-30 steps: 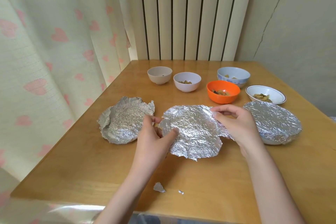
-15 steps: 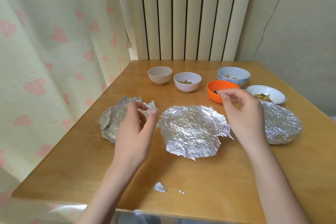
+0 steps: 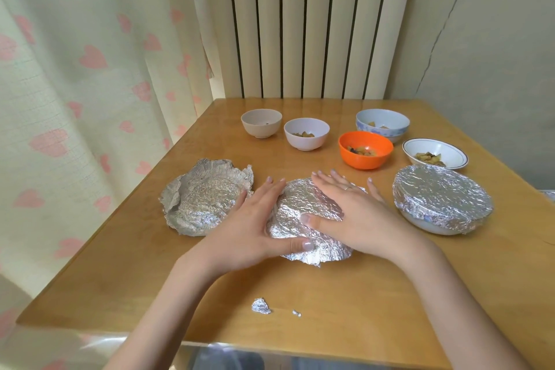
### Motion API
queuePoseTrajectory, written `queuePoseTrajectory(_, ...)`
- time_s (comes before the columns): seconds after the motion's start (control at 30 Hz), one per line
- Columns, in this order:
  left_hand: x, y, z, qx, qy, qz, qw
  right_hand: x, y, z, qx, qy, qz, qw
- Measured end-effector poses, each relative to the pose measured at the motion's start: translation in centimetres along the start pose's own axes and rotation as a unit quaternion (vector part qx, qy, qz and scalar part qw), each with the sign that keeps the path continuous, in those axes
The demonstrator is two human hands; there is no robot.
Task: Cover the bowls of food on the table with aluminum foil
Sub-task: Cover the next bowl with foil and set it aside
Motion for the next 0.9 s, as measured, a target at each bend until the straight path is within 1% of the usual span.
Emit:
queuePoseTrajectory(0.27,-0.9,-1.0,0.2,-0.005,0.012,0.026,1.0,0.0,-0.1,0.1,0.008,0.015,-0.011,1.0)
queuePoseTrajectory(0.37,-1.0,-0.2,0.7,-0.009,0.021,0.027,0.999,0.4,-0.1,0.1,0.003,0.015,-0.019,1.0)
queuePoseTrajectory(0.47,-0.4,1.3,1.3,0.0,0.025,0.053,0.998,0.4,-0.1,0.1,-0.004,0.015,-0.032,0.999)
queuePoseTrajectory(0.53,0.5,1.7,2.1,0.041,0.005,0.037,0.998,0.3,-0.1,0.1,-0.013,0.015,-0.04,0.999)
queuePoseTrajectory(0.6,1.4,1.5,2.9,0.107,-0.011,-0.014,0.994,0.3,-0.2,0.0,-0.018,0.016,-0.041,0.999)
queuePoseTrajectory(0.67,2.1,1.3,3.7,0.182,-0.023,-0.051,0.982,0.4,-0.2,0.0,-0.017,0.014,-0.041,0.999)
queuePoseTrajectory(0.77,2.7,1.5,4.8,0.274,-0.026,-0.062,0.959,0.4,-0.2,-0.1,-0.007,0.007,-0.042,0.999)
queuePoseTrajectory(0.83,3.2,1.4,5.4,0.307,-0.03,-0.063,0.949,0.3,0.0,-0.1,0.001,0.004,-0.037,0.999)
queuePoseTrajectory(0.9,3.6,0.9,5.4,0.287,-0.032,-0.082,0.954,0.3,-0.1,-0.1,0.014,0.001,-0.027,1.0)
Point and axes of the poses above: each hand's wrist, its own x-axis towards the middle knuckle, its own y-axis out of the back of the hand, z = x × y, the point moved 5 cm from there along x, towards the middle knuckle, and after that the axes turned 10 degrees about x, right-handed, at the moved point
